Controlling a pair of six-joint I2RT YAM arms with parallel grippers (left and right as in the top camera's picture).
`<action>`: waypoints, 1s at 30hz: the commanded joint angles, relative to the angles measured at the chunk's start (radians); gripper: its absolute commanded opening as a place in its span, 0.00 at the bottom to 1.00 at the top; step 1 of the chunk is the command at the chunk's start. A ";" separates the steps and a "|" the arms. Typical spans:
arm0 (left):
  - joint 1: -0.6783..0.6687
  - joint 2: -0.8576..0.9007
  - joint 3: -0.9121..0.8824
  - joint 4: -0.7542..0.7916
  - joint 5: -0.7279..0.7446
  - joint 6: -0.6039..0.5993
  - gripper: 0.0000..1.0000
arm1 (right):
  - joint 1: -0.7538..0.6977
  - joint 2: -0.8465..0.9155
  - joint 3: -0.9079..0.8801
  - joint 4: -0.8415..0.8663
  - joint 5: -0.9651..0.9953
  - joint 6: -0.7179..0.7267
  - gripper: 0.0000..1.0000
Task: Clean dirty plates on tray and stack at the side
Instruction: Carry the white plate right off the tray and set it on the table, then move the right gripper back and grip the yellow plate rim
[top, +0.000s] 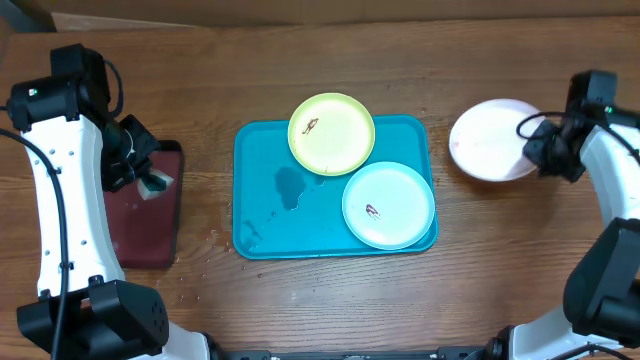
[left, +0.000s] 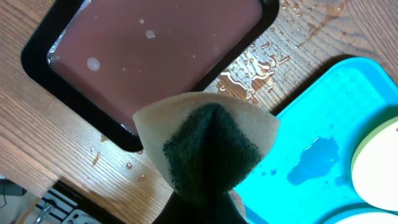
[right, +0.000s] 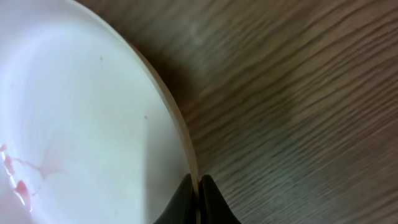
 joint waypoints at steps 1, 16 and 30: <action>0.002 -0.007 0.016 0.002 0.006 0.030 0.04 | -0.019 -0.019 -0.055 0.057 -0.101 -0.038 0.04; 0.001 -0.007 0.016 0.009 0.014 0.030 0.04 | 0.027 -0.022 0.026 0.032 -0.542 -0.203 0.50; 0.000 -0.007 0.016 0.012 0.032 0.061 0.04 | 0.545 0.111 0.075 0.342 -0.156 -0.098 0.70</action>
